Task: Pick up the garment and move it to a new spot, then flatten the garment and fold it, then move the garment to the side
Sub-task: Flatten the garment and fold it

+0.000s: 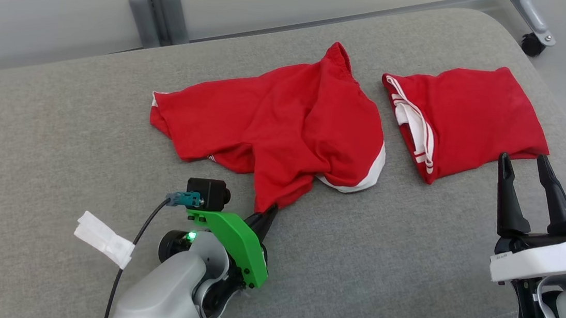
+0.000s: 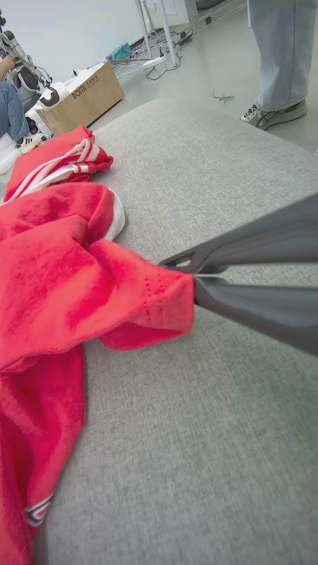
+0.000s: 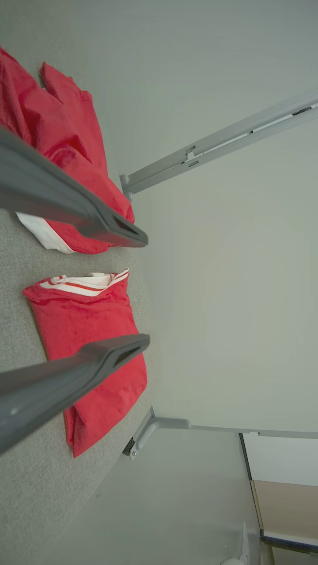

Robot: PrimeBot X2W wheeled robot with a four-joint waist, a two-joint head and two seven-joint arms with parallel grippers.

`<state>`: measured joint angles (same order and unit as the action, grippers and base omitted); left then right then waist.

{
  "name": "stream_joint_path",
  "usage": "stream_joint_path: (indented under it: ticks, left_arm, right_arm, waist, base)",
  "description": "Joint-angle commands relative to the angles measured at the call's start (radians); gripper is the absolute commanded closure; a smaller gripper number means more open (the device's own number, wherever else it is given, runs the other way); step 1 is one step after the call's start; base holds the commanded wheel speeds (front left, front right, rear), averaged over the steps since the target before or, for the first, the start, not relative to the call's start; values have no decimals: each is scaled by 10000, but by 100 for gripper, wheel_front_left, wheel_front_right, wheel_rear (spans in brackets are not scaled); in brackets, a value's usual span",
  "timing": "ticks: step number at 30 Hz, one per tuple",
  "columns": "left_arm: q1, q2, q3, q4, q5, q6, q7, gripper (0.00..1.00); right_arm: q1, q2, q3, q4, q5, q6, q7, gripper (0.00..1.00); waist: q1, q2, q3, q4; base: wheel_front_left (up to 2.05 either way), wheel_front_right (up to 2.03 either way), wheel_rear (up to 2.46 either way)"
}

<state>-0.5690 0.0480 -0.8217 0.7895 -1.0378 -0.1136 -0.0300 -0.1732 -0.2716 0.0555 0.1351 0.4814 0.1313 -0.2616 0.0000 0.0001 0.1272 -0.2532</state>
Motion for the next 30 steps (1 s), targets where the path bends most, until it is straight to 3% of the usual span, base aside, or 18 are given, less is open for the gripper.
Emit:
stream_joint_path:
  ticks: [1, 5, 9, 17, 23, 26, 28, 29, 30]
  left_arm:
    - [-172, 49, -79, -9, -68, -40, -109, 100]
    - [-161, 153, -301, -142, -153, -98, 29, 100]
    - [23, 850, -386, -839, -447, -170, 675, 100]
    - [271, 3241, -806, -3369, -863, -150, 3249, 100]
    - [737, 5103, -811, -5223, -1338, 454, 4924, 100]
    - [893, 5637, -633, -5563, -1510, 737, 5108, 100]
    - [1149, 5743, -597, -5520, -1708, 855, 5143, 47]
    - [1226, 5765, -523, -5426, -1751, 904, 5002, 0]
    - [1249, 5797, -470, -5360, -1725, 919, 4899, 0]
  right_arm:
    - [146, -14, -10, 32, -52, -11, -40, 0]
    - [339, -12, -42, 41, -96, -11, -40, 0]
    - [546, -40, -111, 30, -122, -11, -39, 0]
    - [767, -98, -150, 63, -103, -11, -40, 0]
    - [886, -179, -257, 84, -16, -11, -40, 0]
    - [897, -191, -292, 93, -16, -11, -39, 0]
    - [890, -204, -281, 133, -6, -11, -6, 0]
    - [881, -182, -248, 135, -26, -11, 17, 0]
    - [872, -159, -220, 134, -45, -11, 39, 0]
  waist:
    - [0, -1, -383, 481]
    - [0, -1, -772, 1002]
    - [0, -1, -1062, 1455]
    - [0, -1, -1311, 1811]
    - [0, -1, -1349, 1705]
    - [0, -1, -1341, 1645]
    - [0, -1, -1339, 1606]
    - [0, -1, -1342, 1580]
    - [0, -1, -1348, 1561]
  base:
    - [0, 0, 0]
    - [0, 0, 0]
    - [0, 0, 0]
    - [0, 0, 0]
    - [0, 0, 0]
    - [0, 0, 0]
    - [0, 0, 0]
    - [0, 0, 0]
    - [0, 0, 0]
